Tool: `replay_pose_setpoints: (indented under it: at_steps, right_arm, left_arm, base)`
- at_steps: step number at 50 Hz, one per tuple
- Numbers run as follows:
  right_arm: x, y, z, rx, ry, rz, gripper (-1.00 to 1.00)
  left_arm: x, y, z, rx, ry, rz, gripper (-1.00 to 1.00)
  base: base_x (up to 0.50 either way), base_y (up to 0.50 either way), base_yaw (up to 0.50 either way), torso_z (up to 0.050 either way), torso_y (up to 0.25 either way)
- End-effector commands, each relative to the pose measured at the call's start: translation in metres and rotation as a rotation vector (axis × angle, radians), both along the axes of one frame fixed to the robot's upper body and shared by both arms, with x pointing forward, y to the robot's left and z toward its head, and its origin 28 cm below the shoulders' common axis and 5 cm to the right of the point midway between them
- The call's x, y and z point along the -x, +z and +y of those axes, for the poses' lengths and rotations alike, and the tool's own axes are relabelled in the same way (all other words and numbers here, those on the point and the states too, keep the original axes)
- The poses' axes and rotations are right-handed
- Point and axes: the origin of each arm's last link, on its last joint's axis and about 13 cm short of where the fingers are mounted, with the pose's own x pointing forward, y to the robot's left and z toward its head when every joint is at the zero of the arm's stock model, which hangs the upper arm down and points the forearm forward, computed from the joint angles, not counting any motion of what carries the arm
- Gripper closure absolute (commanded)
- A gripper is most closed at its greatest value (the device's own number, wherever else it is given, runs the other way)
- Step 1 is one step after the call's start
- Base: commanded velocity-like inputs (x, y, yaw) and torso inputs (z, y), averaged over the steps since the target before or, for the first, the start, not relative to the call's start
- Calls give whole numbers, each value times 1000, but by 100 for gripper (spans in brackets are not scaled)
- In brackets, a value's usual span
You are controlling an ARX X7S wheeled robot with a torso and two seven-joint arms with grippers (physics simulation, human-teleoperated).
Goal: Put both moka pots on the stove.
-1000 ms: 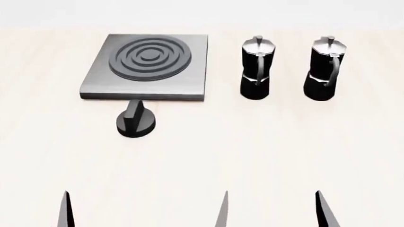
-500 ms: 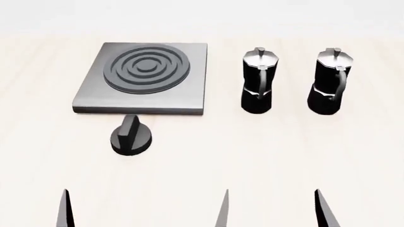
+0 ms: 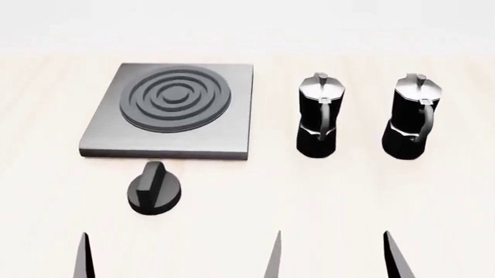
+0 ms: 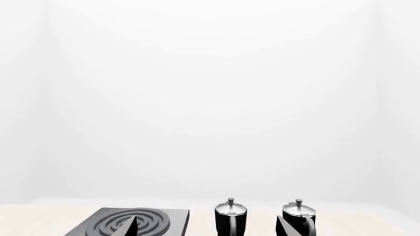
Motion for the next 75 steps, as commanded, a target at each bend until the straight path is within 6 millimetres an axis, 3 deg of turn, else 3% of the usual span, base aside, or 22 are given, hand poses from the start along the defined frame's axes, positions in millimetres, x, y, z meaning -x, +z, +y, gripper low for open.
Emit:
replay_pose_setpoints:
  at_steps: [1,15,75]
  right_arm:
    - [-1,-1,0,0,1,6,-100]
    - [-1,-3,-1,-1,-4,11,-100]
    - [-3,-7,0,1,-19,-7,-100]
  left_arm:
    - [1,1,-2,-2,-4,1,-100]
    - [4,7,-5,1,-11,4,-100]
    - [-2,-6,-3,3,-11,5,-100]
  base:
    - [172,0,0,0,0]
    - [171,0,0,0,0]
    - [156,0,0,0,0]
